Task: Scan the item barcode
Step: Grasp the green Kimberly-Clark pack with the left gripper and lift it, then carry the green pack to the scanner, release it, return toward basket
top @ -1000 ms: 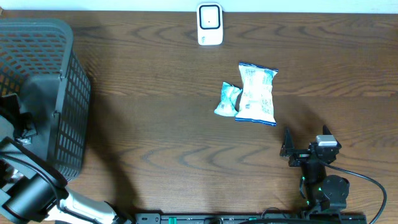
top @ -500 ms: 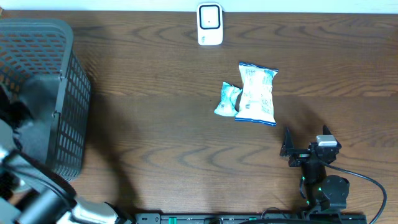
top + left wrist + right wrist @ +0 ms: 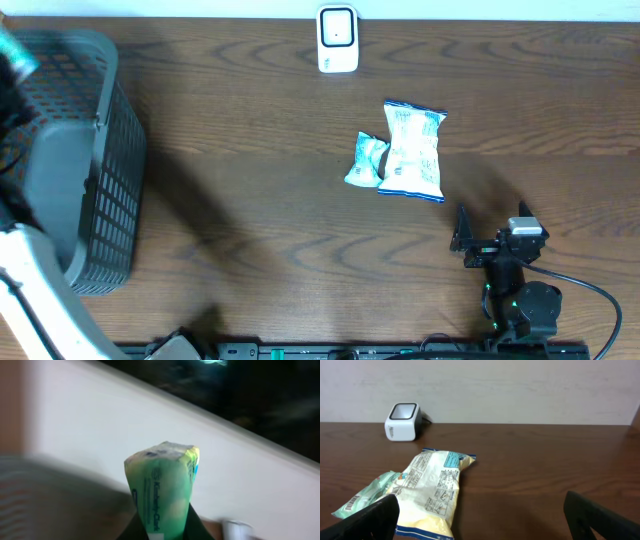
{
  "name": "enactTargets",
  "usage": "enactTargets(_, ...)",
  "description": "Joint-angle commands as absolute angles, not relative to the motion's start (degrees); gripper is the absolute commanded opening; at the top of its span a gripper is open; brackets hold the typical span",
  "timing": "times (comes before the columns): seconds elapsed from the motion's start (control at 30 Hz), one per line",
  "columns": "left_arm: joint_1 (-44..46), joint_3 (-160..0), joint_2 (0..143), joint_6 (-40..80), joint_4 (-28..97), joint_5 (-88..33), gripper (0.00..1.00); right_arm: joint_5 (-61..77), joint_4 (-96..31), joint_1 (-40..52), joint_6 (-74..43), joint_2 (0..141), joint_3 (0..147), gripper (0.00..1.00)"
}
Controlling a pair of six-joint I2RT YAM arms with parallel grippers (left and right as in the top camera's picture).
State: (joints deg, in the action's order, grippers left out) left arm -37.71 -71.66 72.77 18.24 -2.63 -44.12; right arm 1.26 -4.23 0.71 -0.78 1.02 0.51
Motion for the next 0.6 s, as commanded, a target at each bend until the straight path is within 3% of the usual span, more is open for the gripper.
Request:
enactTargets(0.0, -28.21, -71.92, 69.49, 26.44, -3.97, -52.45, 0.07, 1.17, -4.32, -0.01, -0.36, 0.82, 0.36, 0.99)
enactTargets(0.23, -5.39, -71.9, 69.8, 20.58, 4.03, -47.59, 0.07, 1.19, -4.32, -0.01, -0.36, 0.82, 0.36, 0.99)
enactTargets(0.47, 11.38, -71.9, 75.7, 17.61, 17.3, -21.85, 0.07, 1.17, -4.34, -0.01, -0.34, 0.82, 0.36, 0.99)
enactTargets(0.57, 16.84, -71.9, 80.29, 17.63, 18.13, -17.15, 0.07, 1.17, -4.32, -0.01, -0.36, 0.82, 0.36, 0.99)
